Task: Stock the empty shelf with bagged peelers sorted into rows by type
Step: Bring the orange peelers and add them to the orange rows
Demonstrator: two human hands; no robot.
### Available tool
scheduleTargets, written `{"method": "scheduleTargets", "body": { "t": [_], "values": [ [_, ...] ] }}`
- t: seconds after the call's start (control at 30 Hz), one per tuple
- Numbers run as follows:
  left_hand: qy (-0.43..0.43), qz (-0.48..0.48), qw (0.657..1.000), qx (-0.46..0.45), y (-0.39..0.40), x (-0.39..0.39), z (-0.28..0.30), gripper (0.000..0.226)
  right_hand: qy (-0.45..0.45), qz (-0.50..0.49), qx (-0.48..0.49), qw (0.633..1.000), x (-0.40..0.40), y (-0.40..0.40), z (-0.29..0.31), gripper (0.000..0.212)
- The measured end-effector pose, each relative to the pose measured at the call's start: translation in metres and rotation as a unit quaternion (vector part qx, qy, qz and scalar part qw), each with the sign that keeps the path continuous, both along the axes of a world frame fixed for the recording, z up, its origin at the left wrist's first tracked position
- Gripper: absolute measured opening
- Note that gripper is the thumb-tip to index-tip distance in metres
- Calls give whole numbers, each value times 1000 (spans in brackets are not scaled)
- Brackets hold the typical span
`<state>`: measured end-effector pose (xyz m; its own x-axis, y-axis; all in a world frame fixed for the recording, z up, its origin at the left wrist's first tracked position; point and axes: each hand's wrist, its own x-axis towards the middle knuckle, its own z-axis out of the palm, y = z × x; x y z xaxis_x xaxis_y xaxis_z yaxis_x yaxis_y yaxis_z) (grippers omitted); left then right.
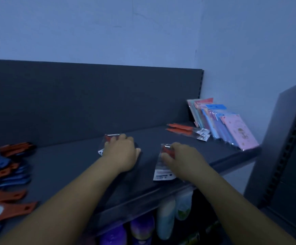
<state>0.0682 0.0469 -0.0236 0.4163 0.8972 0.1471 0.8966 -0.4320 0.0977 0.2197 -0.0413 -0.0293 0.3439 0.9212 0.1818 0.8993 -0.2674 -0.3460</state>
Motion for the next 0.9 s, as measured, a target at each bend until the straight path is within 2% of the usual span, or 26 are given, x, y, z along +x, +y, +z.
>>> {"method": "scheduleTargets", "body": {
  "t": [0.13,0.2,0.3,0.37,0.4,0.47,0.57,0.77,0.9],
  "values": [
    [-10,78,993,-93,25,-3,-5,55,-33,23,-62,997,4,37,-2,49],
    [-13,67,992,-106,34,0,-10,47,-19,18,-59,998,11,49,-4,43],
    [-16,6,998,-66,31,11,-10,33,6,35,-50,998,26,60,-3,13],
    [-34,-25,998,-46,27,24,-8,29,46,41,-50,997,38,65,-1,18],
    [-48,-26,997,-45,26,31,-7,28,59,39,-53,996,43,67,0,29],
    [-69,-6,996,-50,27,44,-7,31,69,29,-54,996,55,69,3,45],
    [-67,22,996,-57,34,59,-5,32,75,16,-17,997,74,74,10,53],
    [-108,58,991,-54,43,86,0,35,30,-28,30,999,119,102,21,39],
    [-118,60,990,-39,49,106,-1,44,6,-31,17,999,144,128,23,37]
  ]
}}
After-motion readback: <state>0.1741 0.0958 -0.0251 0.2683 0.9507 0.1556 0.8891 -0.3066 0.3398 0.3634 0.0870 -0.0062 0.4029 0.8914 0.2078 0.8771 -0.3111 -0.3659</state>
